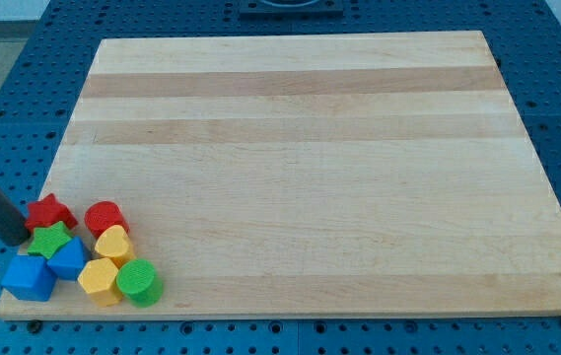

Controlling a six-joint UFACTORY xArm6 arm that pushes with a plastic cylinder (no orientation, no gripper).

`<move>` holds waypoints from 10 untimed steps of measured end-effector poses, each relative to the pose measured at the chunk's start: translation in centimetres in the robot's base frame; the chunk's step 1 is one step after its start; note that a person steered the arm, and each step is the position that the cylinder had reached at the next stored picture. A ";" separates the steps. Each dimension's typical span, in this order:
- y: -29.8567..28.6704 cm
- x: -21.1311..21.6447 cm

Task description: Push the cube into the triangle

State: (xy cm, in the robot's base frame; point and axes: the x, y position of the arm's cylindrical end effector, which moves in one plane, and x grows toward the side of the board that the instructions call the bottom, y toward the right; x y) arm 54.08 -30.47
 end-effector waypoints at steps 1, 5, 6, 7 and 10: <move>0.0 0.7; 0.0 6.7; 0.6 7.7; 2.1 7.7; 6.0 7.7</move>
State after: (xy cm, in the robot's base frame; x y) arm 61.74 -24.45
